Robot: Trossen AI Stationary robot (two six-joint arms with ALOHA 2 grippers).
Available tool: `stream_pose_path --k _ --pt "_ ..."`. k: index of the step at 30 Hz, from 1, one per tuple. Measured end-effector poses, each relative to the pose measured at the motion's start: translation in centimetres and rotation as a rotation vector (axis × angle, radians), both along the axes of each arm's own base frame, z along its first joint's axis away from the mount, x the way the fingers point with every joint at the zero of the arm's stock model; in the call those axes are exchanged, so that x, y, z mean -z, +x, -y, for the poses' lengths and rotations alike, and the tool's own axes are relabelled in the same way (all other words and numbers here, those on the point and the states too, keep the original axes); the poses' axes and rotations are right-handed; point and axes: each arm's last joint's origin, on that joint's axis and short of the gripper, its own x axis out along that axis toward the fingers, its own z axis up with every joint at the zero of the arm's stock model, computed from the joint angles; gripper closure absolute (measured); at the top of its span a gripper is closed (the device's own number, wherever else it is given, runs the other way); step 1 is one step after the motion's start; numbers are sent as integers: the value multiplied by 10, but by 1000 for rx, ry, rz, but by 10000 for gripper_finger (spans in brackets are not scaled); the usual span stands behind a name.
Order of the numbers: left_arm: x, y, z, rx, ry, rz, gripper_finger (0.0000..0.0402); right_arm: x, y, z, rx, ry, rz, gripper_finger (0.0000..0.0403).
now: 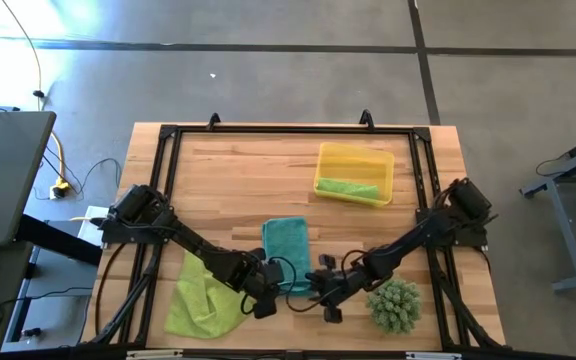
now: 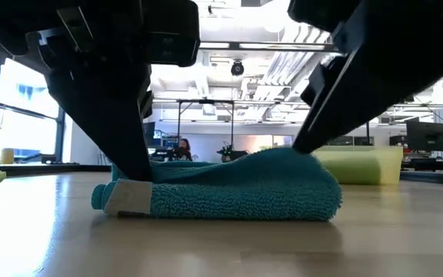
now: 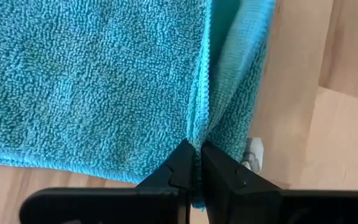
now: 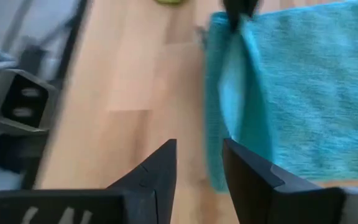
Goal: Roll microfiber towels into tight, uniform cylinder then place into a basket
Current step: Roll the blue microfiber towel
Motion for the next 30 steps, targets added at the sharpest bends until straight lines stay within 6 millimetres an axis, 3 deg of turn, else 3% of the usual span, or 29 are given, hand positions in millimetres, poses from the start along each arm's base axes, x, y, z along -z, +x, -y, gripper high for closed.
stream_pose_path --k 12,21,25,30 --pt "1 -2 1 -26 -19 -14 381 25 3 2 6 -79 -44 281" --pt "-2 -3 1 13 -27 -30 298 25 3 3 12 -84 -55 281" --pt "-12 -4 1 44 -6 -43 266 26 3 4 13 -85 -58 281" --pt "-29 -2 10 108 9 -27 253 27 2 5 21 -97 -66 281"
